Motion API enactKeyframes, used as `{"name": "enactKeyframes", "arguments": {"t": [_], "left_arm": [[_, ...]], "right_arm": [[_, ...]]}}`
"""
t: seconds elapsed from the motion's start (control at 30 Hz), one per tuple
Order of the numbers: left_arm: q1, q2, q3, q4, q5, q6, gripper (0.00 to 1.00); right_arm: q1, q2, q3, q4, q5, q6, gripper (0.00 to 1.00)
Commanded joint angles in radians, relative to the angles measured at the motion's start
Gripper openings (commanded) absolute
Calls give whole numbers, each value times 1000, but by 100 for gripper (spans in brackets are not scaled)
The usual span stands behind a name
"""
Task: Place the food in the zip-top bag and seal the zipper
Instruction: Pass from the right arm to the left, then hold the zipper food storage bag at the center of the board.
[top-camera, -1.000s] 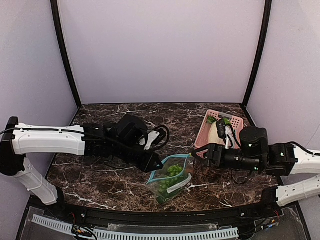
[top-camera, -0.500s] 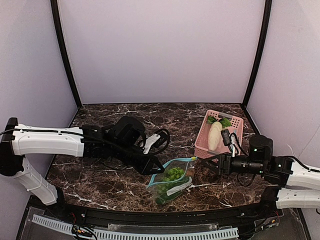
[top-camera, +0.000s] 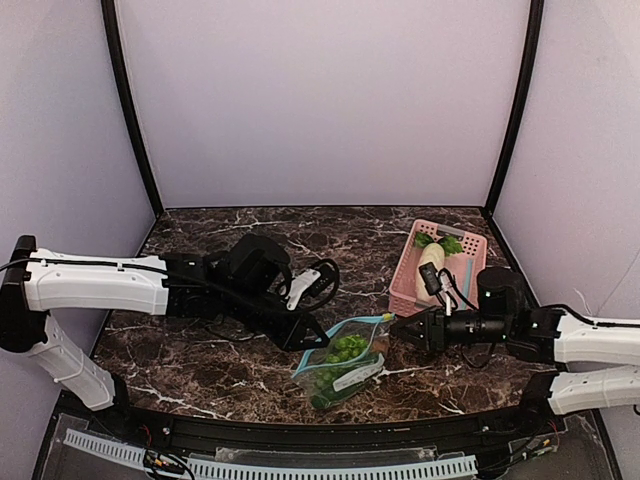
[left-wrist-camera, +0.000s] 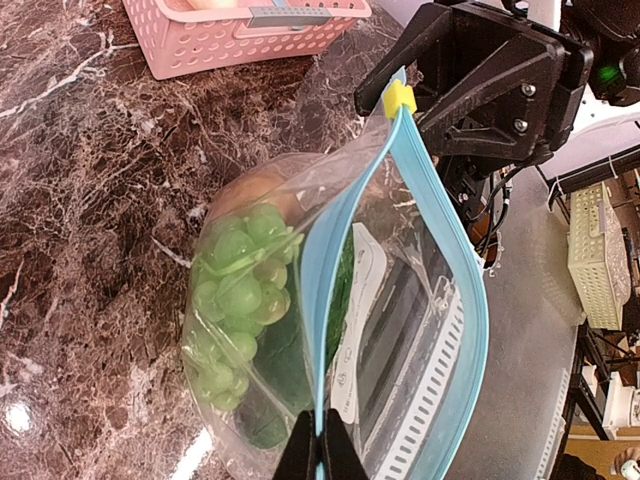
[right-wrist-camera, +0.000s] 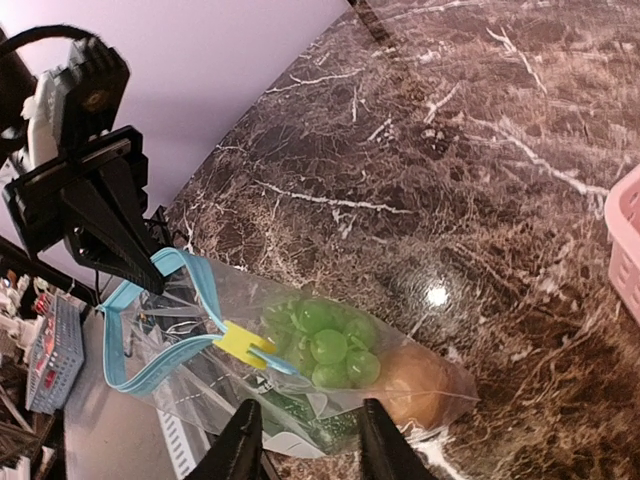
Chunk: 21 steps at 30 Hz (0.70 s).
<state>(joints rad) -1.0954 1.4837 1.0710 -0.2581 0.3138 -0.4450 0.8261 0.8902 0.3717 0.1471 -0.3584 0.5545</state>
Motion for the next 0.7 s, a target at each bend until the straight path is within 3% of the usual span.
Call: {"name": "enactKeyframes", "arguments": {"t": [0.0,0.4,0.53,0.67], "left_arm": [[7,-40,-20,5,6,4,1],[8,-35,-27,9,13,6,1],[8,-37,-30,10,13,10,1],[7,-40,-30,7,14,15,1]], "right_arm": [[-10,48,10,96,-54,-26,25],[-12,138,21,174,-101,-49,24],[-12,162,35,183,-106,-49,17],[-12,176,48,186,-114,-54,22]]}}
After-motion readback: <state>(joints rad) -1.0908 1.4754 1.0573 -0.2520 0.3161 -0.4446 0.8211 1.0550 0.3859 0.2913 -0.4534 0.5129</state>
